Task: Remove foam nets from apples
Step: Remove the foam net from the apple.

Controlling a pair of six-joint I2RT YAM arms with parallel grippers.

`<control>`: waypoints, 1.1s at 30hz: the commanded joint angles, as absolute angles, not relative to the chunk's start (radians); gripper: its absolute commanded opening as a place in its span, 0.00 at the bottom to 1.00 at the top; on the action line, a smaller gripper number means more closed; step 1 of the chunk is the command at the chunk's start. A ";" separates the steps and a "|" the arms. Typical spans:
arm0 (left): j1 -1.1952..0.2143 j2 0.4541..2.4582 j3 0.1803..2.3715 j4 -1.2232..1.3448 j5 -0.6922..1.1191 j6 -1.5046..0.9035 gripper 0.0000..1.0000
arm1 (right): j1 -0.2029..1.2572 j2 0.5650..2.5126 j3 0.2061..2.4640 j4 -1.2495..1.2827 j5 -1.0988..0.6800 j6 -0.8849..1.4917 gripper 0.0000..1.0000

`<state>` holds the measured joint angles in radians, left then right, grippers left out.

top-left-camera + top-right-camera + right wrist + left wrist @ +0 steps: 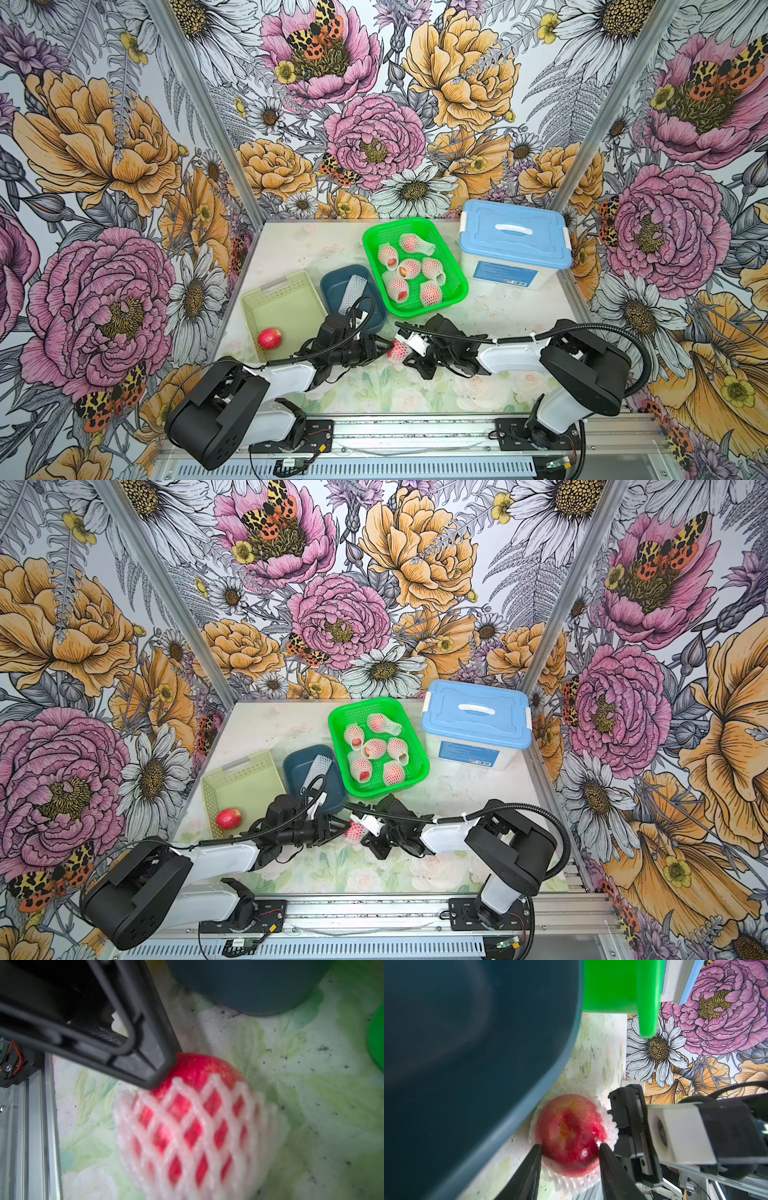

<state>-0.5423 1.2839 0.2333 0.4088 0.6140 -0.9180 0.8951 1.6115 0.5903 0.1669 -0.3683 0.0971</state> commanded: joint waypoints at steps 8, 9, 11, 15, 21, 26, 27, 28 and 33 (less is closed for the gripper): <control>-0.613 1.321 0.265 0.472 0.632 -0.915 0.55 | 0.893 1.623 0.617 0.159 -0.362 0.094 0.00; -0.614 1.326 0.263 0.476 0.631 -0.917 0.56 | 0.893 1.623 0.619 0.161 -0.362 0.093 0.00; -0.618 1.337 0.262 0.494 0.630 -0.923 0.56 | 0.893 1.625 0.623 0.161 -0.363 0.091 0.00; -0.630 1.365 0.270 0.531 0.624 -0.935 0.57 | 0.893 1.626 0.629 0.161 -0.367 0.085 0.00; -0.645 1.431 0.288 0.604 0.628 -0.953 0.60 | 0.894 1.622 0.634 0.161 -0.372 0.071 0.00; -0.645 1.485 0.302 0.675 0.649 -0.972 0.60 | 0.894 1.621 0.634 0.167 -0.375 0.064 0.00; -0.645 1.493 0.302 0.683 0.651 -0.974 0.62 | 0.894 1.622 0.634 0.169 -0.377 0.061 0.00; -0.643 1.498 0.303 0.686 0.651 -0.974 0.63 | 0.894 1.623 0.634 0.169 -0.379 0.059 0.00; -0.617 1.440 0.284 0.643 0.607 -0.959 0.62 | 0.894 1.620 0.634 0.170 -0.384 0.053 0.00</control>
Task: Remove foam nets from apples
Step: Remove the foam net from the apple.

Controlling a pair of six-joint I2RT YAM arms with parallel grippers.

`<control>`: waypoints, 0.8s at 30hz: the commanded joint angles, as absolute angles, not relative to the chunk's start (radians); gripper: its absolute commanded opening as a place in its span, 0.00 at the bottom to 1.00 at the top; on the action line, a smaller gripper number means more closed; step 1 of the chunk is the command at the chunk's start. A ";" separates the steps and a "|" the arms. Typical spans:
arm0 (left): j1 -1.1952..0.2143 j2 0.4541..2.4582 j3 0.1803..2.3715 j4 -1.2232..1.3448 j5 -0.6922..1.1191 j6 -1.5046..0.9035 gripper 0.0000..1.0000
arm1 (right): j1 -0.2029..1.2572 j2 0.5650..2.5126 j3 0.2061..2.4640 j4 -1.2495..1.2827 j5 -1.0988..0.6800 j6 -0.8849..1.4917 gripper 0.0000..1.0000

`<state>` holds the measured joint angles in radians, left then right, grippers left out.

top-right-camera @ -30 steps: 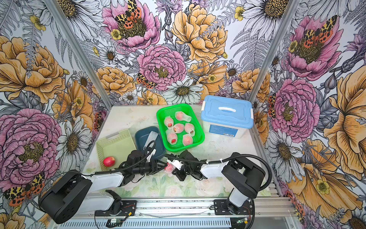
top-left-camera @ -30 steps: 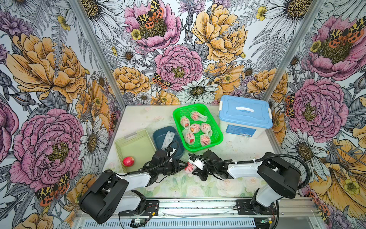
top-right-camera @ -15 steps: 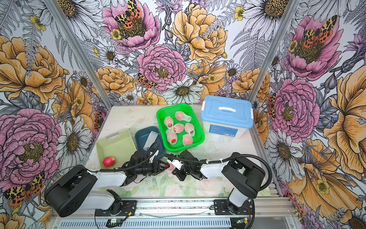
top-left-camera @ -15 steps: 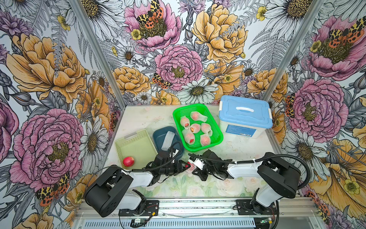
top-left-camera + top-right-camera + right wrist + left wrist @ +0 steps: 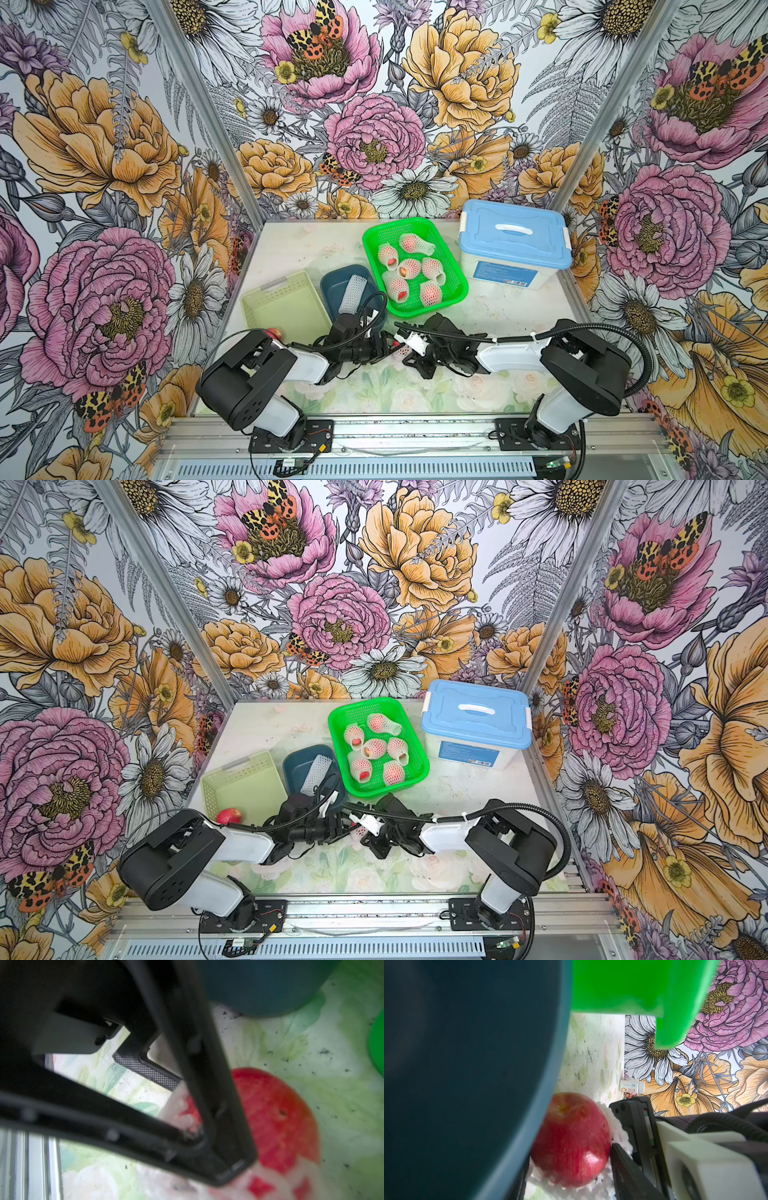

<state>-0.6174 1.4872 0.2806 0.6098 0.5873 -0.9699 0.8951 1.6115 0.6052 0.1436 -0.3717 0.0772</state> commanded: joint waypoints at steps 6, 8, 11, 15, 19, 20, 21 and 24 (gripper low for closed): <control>-0.550 1.317 0.274 0.474 0.605 -0.905 0.61 | 0.894 1.605 0.609 0.194 -0.395 0.049 0.00; -0.534 1.290 0.275 0.428 0.617 -0.885 0.62 | 0.894 1.602 0.597 0.212 -0.399 0.047 0.00; -0.534 1.269 0.276 0.404 0.635 -0.877 0.63 | 0.895 1.592 0.572 0.260 -0.403 0.048 0.00; -0.532 1.245 0.264 0.377 0.638 -0.873 0.62 | 0.896 1.567 0.530 0.348 -0.404 0.050 0.00; -0.531 1.212 0.259 0.348 0.636 -0.868 0.56 | 0.899 1.559 0.518 0.379 -0.406 0.039 0.00; -0.529 1.200 0.259 0.338 0.634 -0.867 0.54 | 0.900 1.553 0.513 0.388 -0.407 0.038 0.00; -0.527 1.187 0.257 0.324 0.629 -0.867 0.53 | 0.900 1.546 0.509 0.395 -0.401 0.039 0.00; -0.512 1.131 0.256 0.266 0.617 -0.857 0.53 | 0.900 1.538 0.506 0.385 -0.396 0.039 0.00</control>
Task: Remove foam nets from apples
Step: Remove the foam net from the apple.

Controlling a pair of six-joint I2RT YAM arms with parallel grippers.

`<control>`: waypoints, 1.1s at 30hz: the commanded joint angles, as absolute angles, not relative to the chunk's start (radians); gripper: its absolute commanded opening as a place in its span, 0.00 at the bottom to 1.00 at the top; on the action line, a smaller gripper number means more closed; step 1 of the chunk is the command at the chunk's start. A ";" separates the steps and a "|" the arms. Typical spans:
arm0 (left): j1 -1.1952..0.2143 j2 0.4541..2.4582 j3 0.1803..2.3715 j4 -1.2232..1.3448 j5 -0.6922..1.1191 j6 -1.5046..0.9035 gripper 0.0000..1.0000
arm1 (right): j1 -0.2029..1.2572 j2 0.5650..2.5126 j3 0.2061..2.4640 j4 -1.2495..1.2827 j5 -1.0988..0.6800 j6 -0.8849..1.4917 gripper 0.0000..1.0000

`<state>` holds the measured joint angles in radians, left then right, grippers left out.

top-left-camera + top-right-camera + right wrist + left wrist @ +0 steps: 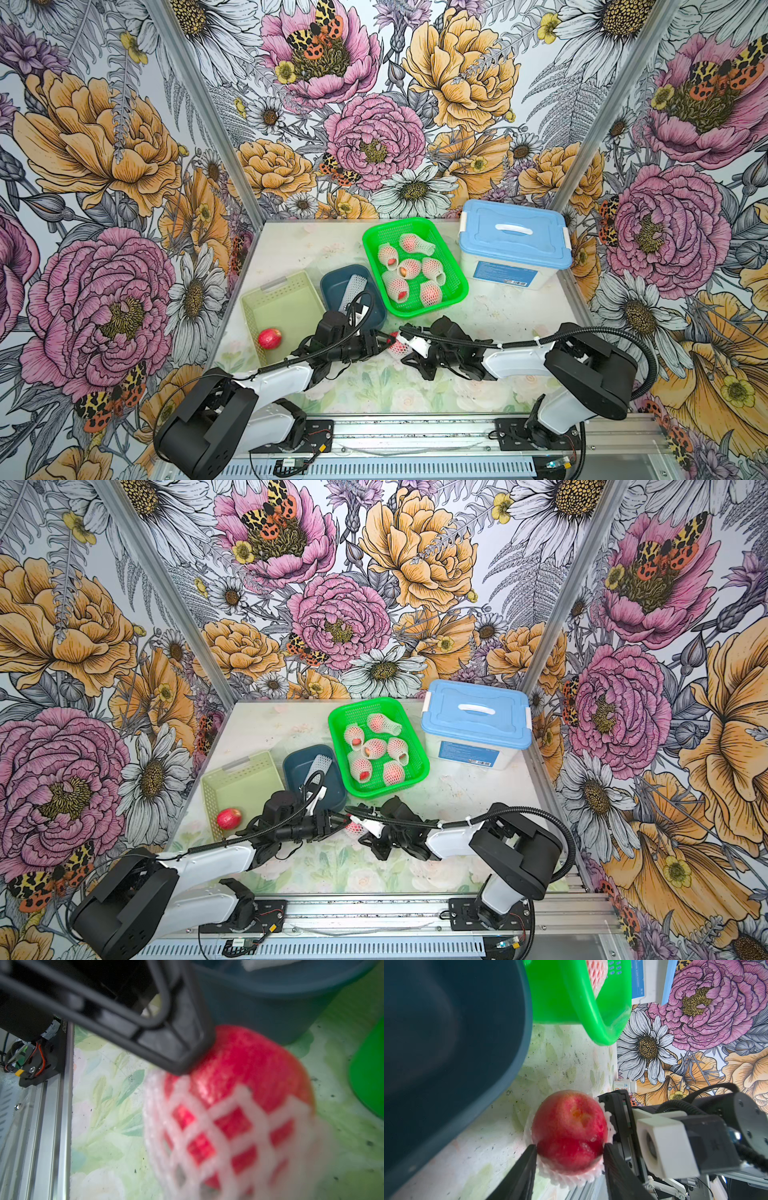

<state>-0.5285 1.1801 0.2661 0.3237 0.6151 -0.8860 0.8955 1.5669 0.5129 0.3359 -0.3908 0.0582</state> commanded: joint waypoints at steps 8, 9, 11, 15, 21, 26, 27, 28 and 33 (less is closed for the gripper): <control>-0.458 1.012 0.259 0.152 0.632 -0.821 0.48 | 0.902 1.516 0.497 0.377 -0.391 0.040 0.00; -0.460 1.005 0.259 0.146 0.634 -0.819 0.47 | 0.904 1.513 0.497 0.376 -0.392 0.040 0.00; -0.459 0.996 0.260 0.136 0.634 -0.818 0.47 | 0.905 1.509 0.499 0.372 -0.393 0.038 0.00; -0.460 0.990 0.260 0.134 0.639 -0.816 0.65 | 0.907 1.501 0.500 0.364 -0.394 0.035 0.00; -0.501 0.993 0.280 0.141 0.644 -0.806 0.87 | 0.908 1.499 0.509 0.350 -0.396 0.031 0.00; -0.535 1.029 0.294 0.166 0.645 -0.803 0.81 | 0.908 1.499 0.517 0.348 -0.399 0.029 0.00; -0.536 1.039 0.293 0.177 0.647 -0.806 0.77 | 0.908 1.499 0.518 0.347 -0.400 0.028 0.00; -0.536 1.045 0.293 0.187 0.649 -0.809 0.75 | 0.910 1.500 0.520 0.347 -0.400 0.028 0.00; -0.540 1.073 0.299 0.214 0.649 -0.810 0.74 | 0.913 1.502 0.525 0.344 -0.406 0.028 0.00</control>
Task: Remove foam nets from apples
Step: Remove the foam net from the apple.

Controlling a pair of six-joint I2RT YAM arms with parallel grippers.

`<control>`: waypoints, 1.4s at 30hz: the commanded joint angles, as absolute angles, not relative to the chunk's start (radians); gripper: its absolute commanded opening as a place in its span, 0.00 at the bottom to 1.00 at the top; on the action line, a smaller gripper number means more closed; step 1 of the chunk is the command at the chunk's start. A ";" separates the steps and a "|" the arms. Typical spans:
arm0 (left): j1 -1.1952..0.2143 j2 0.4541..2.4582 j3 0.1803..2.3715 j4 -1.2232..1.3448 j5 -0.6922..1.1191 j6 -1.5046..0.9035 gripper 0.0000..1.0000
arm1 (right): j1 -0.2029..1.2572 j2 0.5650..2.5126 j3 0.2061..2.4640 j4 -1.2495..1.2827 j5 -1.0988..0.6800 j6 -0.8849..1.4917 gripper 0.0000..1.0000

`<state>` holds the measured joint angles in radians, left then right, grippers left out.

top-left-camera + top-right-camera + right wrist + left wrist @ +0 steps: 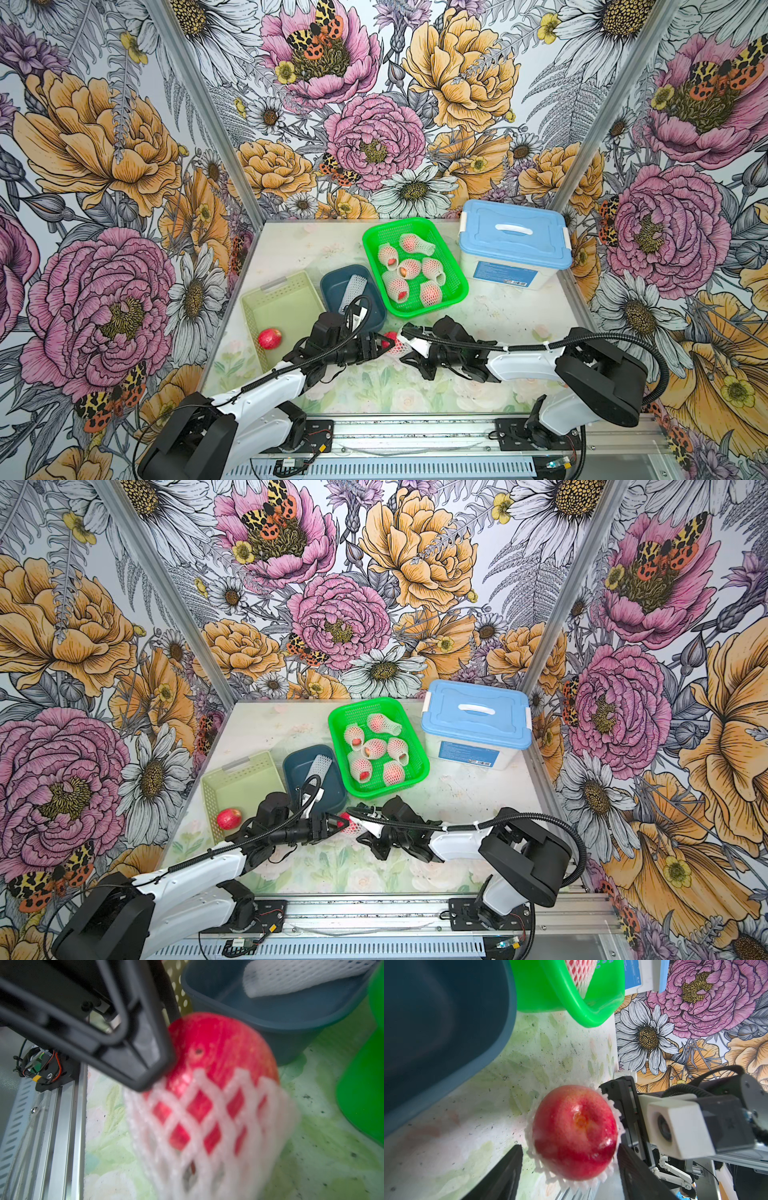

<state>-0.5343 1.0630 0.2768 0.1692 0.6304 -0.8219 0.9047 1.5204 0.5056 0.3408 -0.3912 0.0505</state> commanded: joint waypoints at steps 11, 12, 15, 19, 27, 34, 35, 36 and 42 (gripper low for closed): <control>-0.508 1.062 0.293 0.212 0.641 -0.808 0.52 | 0.918 1.497 0.517 0.328 -0.398 0.025 0.00; -0.501 1.053 0.294 0.203 0.643 -0.806 0.50 | 0.917 1.494 0.515 0.325 -0.396 0.024 0.00; -0.485 1.034 0.296 0.178 0.643 -0.798 0.50 | 0.917 1.488 0.514 0.312 -0.392 0.020 0.00; -0.476 1.022 0.295 0.158 0.645 -0.790 0.56 | 0.917 1.481 0.511 0.301 -0.391 0.017 0.00; -0.507 1.046 0.311 0.170 0.660 -0.785 0.81 | 0.917 1.474 0.525 0.291 -0.396 0.011 0.00; -0.531 1.070 0.314 0.186 0.651 -0.782 0.76 | 0.919 1.470 0.538 0.281 -0.405 0.003 0.00; -0.531 1.071 0.316 0.190 0.651 -0.782 0.73 | 0.919 1.470 0.540 0.281 -0.406 0.003 0.00; -0.531 1.074 0.315 0.192 0.651 -0.782 0.71 | 0.919 1.470 0.540 0.279 -0.403 0.002 0.00; -0.523 1.101 0.318 0.208 0.655 -0.782 0.56 | 0.919 1.460 0.537 0.272 -0.400 0.000 0.00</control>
<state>-0.5270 1.0912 0.2947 0.1749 0.6418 -0.8024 0.9131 1.4895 0.5095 0.2691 -0.3908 0.0162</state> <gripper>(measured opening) 0.578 0.078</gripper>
